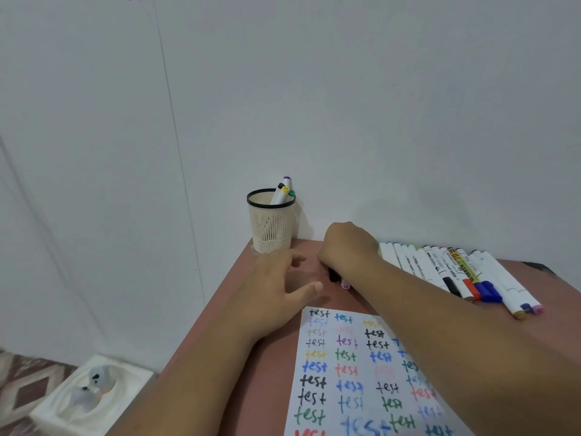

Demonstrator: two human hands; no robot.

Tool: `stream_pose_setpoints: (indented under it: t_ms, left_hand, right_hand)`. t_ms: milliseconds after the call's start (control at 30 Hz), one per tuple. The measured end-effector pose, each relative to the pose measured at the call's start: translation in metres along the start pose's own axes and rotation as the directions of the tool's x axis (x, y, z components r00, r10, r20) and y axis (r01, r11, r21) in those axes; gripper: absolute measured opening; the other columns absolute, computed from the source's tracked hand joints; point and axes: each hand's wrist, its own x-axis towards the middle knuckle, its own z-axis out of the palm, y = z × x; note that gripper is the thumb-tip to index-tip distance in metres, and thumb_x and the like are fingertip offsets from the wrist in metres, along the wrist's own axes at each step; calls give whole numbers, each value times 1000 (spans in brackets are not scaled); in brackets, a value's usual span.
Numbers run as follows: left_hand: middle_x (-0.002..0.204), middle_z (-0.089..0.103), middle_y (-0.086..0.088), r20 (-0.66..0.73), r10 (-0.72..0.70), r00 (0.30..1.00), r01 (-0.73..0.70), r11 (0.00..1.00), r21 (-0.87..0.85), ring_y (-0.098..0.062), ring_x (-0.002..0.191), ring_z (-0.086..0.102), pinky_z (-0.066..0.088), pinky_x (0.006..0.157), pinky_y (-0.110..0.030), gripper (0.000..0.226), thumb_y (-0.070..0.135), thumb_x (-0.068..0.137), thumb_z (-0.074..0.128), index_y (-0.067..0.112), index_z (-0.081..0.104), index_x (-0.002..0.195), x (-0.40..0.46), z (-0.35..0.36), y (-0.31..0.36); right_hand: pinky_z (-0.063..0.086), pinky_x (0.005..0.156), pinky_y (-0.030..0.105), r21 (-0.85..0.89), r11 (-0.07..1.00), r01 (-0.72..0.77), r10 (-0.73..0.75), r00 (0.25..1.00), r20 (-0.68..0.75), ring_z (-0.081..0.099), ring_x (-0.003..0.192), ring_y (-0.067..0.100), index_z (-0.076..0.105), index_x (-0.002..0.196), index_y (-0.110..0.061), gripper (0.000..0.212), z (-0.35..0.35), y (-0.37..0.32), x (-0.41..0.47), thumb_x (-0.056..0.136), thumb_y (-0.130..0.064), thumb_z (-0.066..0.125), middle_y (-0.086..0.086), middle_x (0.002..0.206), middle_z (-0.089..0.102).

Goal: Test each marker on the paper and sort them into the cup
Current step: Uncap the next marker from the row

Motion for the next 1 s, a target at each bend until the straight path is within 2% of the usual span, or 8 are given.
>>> stream_pose_setpoints:
  t_ms: [167,267,333,500,633,767,867,1000]
  left_hand:
    - [123,50,23,-41,2,999,-1,1000,25,6,112,47,41,88,-16,51,62,86,62,39,50,130,-3,-3,0]
    - [121,49,25,-72,41,997,-37,998,54,8,111,45,37,84,-10,47,60,87,61,41,50,129,-7,-7,8]
    - [122,49,26,-77,69,995,-65,997,49,9,112,42,38,87,-11,45,57,89,62,40,51,130,-10,-9,17]
    - [124,54,26,-66,227,972,-227,974,-2,1,115,48,46,93,-29,44,58,95,51,42,50,136,-15,-2,52]
    - [99,63,14,-51,379,924,-381,924,-34,-8,92,59,49,80,-35,26,43,101,50,35,59,124,-27,7,102]
    - [83,58,15,-13,414,910,-414,910,6,-3,82,55,41,71,-20,21,42,105,44,30,61,104,-41,13,134]
    - [83,56,14,43,398,916,-399,917,8,-6,81,54,46,72,-33,34,51,104,34,30,60,111,-46,26,137]
    - [67,53,15,93,373,923,-372,928,-29,-4,68,53,41,60,-23,41,56,101,35,33,64,118,-59,38,141]
  right_hand:
    - [31,50,26,477,871,-118,98,993,66,45,53,18,47,64,-13,30,-25,6,-4,83,-21,69,2,62,50]
    - [37,45,24,850,466,-245,124,969,211,41,43,13,63,72,-6,16,-44,22,-25,84,-12,72,5,58,62]
    - [45,45,19,925,230,-302,67,953,295,45,45,10,69,87,0,8,-57,36,-51,89,-8,70,11,66,70]
    - [54,51,19,952,-54,-302,-59,952,299,57,54,15,69,89,5,8,-81,69,-117,94,-1,66,20,75,72]
    - [58,60,24,966,-111,-234,-118,968,220,63,61,18,78,79,0,20,-91,97,-161,95,-2,66,23,82,72]
    - [53,61,25,983,-69,-170,-81,983,164,62,68,18,78,93,3,14,-93,119,-197,95,-6,68,20,86,71]
    - [47,59,25,990,-12,-144,-24,989,143,57,65,15,79,94,1,15,-88,130,-214,94,-12,72,14,80,68]
    - [45,59,25,990,-13,-138,-11,990,138,51,63,14,79,89,-2,16,-83,142,-228,95,-16,72,11,76,65]
